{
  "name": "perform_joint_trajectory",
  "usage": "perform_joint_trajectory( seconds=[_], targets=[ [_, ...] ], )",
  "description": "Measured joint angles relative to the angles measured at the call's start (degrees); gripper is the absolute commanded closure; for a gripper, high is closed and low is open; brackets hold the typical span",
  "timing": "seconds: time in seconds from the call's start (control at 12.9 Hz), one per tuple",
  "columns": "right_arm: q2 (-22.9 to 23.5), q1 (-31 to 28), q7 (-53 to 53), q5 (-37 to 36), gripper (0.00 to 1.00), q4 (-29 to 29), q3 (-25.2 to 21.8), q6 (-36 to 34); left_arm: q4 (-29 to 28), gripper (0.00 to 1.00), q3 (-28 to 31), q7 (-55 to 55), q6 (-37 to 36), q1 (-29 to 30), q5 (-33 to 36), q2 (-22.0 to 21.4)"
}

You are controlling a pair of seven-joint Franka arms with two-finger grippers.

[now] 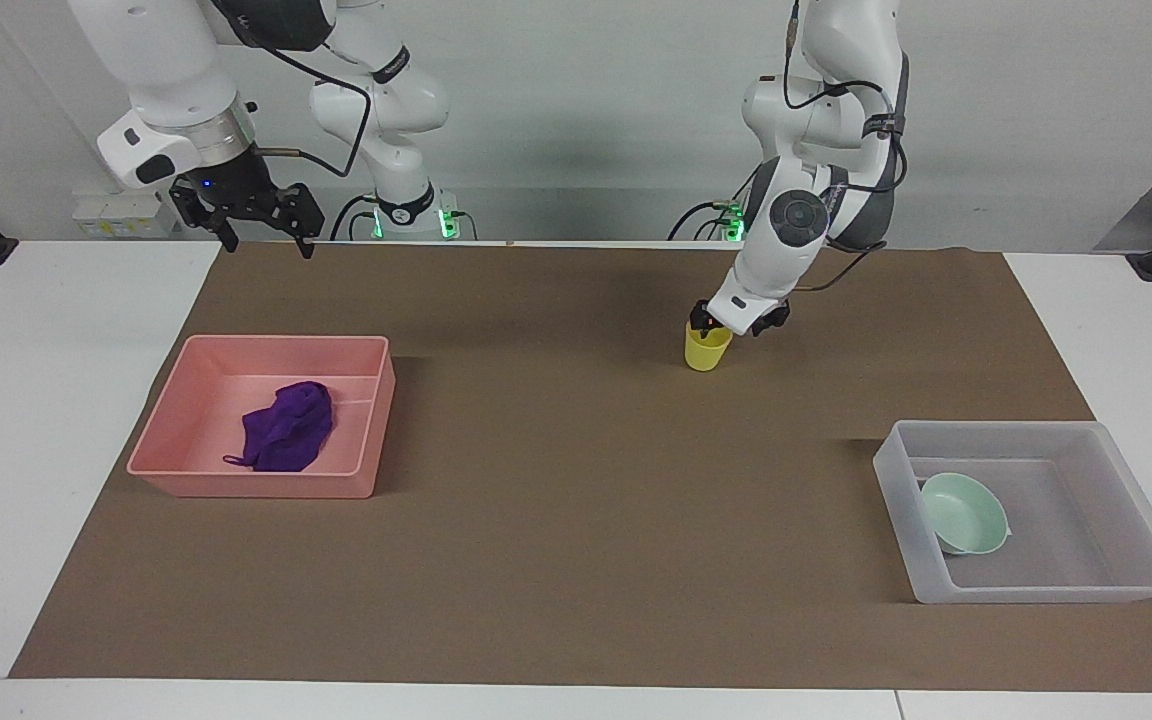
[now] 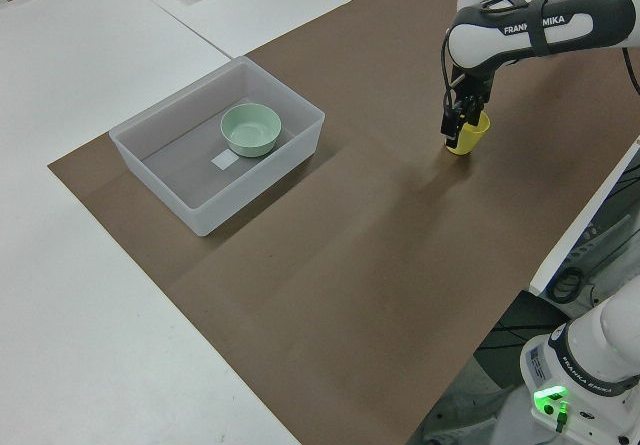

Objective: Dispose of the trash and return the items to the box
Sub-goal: 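Reach the left gripper to the yellow cup and grasp it, then carry the yellow cup into the clear bin and set it in the bowl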

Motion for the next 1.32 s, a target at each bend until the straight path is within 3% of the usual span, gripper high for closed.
perform_joint_trajectory(
  seconds=[0.7,0.86,1.09,1.32],
  targets=[
    [0.0,0.1,0.0,0.2,0.00,0.4,0.2,-0.1,3.6,1.00,0.1,-1.2,0.0,-0.1,0.0,1.3],
    [0.0,0.1,0.0,0.2,0.00,0.4,0.2,-0.1,6.7,1.00,0.8,-1.5,-3.6,1.3,0.0,1.3],
    [0.0,0.1,0.0,0.2,0.00,0.4,0.2,0.1,16.0,1.00,1.4,-1.3,-11.6,9.6,0.0,1.1],
    [0.0,0.1,0.0,0.2,0.00,0.3,0.2,1.0,25.8,1.00,1.8,1.4,-14.9,21.3,0.0,1.0]
  ],
)
